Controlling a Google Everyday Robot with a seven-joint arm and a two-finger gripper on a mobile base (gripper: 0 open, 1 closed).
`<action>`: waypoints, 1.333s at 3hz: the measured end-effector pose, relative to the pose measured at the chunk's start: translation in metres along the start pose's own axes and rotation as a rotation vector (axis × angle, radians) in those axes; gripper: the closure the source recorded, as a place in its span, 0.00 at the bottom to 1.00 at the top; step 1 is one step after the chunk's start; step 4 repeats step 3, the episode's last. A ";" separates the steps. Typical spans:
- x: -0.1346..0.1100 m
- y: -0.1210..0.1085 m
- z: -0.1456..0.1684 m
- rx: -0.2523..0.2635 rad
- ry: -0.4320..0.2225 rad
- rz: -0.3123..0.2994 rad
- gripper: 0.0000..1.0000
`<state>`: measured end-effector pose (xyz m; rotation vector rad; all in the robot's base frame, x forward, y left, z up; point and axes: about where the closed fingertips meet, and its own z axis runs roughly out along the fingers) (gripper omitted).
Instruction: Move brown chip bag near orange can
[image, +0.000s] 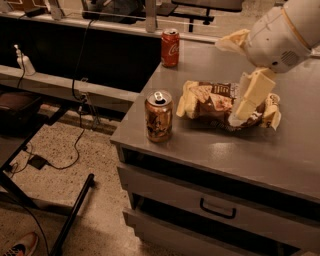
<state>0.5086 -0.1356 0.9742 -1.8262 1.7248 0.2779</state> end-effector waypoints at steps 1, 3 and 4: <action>0.041 -0.010 -0.018 0.066 -0.012 0.088 0.00; 0.058 -0.014 -0.024 0.093 -0.014 0.130 0.00; 0.058 -0.014 -0.024 0.093 -0.014 0.130 0.00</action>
Offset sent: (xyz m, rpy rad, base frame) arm 0.0215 -0.0889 -0.0121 0.0788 -0.0048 -0.2139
